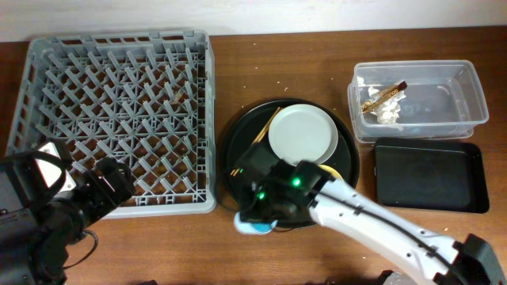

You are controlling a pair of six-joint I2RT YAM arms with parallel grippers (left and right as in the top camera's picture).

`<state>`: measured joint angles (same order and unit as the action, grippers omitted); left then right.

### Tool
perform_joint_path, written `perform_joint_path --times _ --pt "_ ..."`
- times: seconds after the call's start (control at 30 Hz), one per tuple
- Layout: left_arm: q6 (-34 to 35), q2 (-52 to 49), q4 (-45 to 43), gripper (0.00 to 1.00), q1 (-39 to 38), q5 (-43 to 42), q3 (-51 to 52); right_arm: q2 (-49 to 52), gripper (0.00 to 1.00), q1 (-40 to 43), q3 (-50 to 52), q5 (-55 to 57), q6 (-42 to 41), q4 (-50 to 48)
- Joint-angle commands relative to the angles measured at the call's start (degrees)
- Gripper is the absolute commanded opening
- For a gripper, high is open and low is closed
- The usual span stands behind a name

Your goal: Sort waste into correct bins and load items into the dishwasher rack

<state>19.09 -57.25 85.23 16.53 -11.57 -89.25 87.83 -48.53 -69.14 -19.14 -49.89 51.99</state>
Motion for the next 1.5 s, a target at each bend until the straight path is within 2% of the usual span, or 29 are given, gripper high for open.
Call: perform_joint_path --times 0.0,0.13,0.27,0.3,0.33,0.43,0.57,0.67,0.73,0.8,0.83,0.9,0.97,1.13,1.2,1.3,1.4,1.47 --pt "0.11 0.00 -1.03 0.99 0.24 -2.43 -0.24 -0.61 0.04 7.10 -1.66 8.09 14.64 1.62" --pt "0.13 0.00 -2.08 0.99 0.24 -2.67 -0.24 3.89 0.04 10.67 -1.64 17.14 19.71 -2.86" --pt "0.13 0.00 -2.40 0.99 0.24 -2.67 -0.24 12.72 0.04 10.67 -1.64 13.20 19.63 -5.51" --pt "0.13 0.00 -2.78 0.99 0.24 -2.78 -0.24 13.42 0.16 10.67 -1.66 13.18 19.67 -5.46" --pt "0.11 0.00 -3.58 0.99 0.24 -4.68 -0.24 13.03 0.34 10.67 -2.12 13.22 19.69 -5.09" --pt "-4.35 0.00 -6.95 0.99 -0.92 -14.53 -0.24 8.33 0.44 11.04 -7.67 13.77 22.60 -0.46" --pt "-9.31 -2.60 -8.85 0.99 -6.69 -14.82 -0.24 3.85 0.52 17.05 -17.22 13.79 26.86 9.18" --pt "-13.00 -7.04 -8.68 0.99 -12.92 -16.83 -0.24 5.31 0.50 25.49 -15.34 13.79 28.68 12.39" --pt "-13.00 -11.28 -8.81 0.99 -16.92 -19.06 -0.24 7.21 0.37 29.59 -11.13 11.47 28.68 11.65" --pt "-13.11 -15.19 -10.58 0.99 -18.47 -24.06 -0.24 8.87 0.34 30.12 -6.36 5.64 30.18 8.35" --pt "-13.64 -18.03 -14.38 0.99 -18.51 -30.58 -0.24 9.09 0.34 28.89 -2.73 2.95 32.17 3.93" --pt "-13.64 -20.79 -17.35 0.99 -18.51 -35.17 -0.24 9.09 0.35 27.87 -1.46 2.86 33.20 1.75" --pt "-16.04 -24.35 -16.79 0.99 -18.56 -35.47 -0.24 9.09 0.35 28.02 -1.46 3.04 33.18 0.44" --pt "-16.20 -30.36 -16.72 0.99 -21.70 -37.77 0.02 9.09 0.33 27.87 2.36 4.74 33.09 -3.61" --pt "-16.20 -30.73 -16.96 0.99 -21.79 -37.79 0.02 9.07 0.17 28.00 2.56 4.70 33.11 -5.22" --pt "-16.17 -30.73 -17.20 0.99 -21.77 -40.41 0.02 8.96 0.04 28.04 2.10 1.55 33.11 -6.01" --pt "-16.17 -30.73 -18.45 0.99 -21.73 -46.84 0.02 5.46 0.04 29.35 -3.74 -2.75 33.99 -2.16" --pt "-16.17 -30.73 -20.72 0.99 -21.73 -54.60 0.02 1.92 0.04 32.39 -9.51 -13.73 42.42 2.67"
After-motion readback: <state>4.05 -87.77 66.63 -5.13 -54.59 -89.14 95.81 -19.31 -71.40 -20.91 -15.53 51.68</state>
